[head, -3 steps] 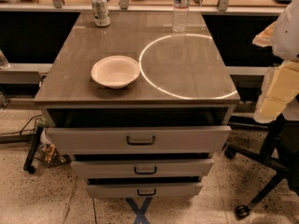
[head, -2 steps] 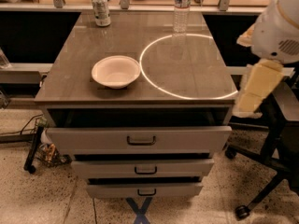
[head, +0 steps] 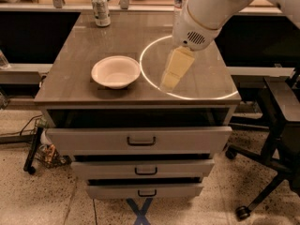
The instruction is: Move paper bowl near water bottle
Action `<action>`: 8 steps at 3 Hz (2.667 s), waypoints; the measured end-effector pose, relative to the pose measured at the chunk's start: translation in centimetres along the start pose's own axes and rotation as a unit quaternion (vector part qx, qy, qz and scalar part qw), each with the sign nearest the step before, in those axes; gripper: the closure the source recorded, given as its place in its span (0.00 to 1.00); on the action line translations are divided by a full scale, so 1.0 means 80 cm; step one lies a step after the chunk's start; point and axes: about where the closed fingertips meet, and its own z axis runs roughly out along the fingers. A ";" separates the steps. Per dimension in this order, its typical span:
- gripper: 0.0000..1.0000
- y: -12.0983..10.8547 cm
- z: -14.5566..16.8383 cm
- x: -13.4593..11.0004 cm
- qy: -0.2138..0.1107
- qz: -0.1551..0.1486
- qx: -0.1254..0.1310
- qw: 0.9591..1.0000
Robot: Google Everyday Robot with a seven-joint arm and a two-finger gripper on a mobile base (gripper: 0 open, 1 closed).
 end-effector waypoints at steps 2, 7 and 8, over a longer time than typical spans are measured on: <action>0.00 -0.037 0.044 -0.052 -0.020 0.025 0.003 0.999; 0.18 -0.109 0.213 -0.095 -0.036 0.190 0.011 0.981; 0.41 -0.104 0.220 -0.094 -0.039 0.192 0.011 0.981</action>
Offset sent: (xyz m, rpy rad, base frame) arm 0.0893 0.0841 -0.0120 0.1022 -0.0034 -0.0703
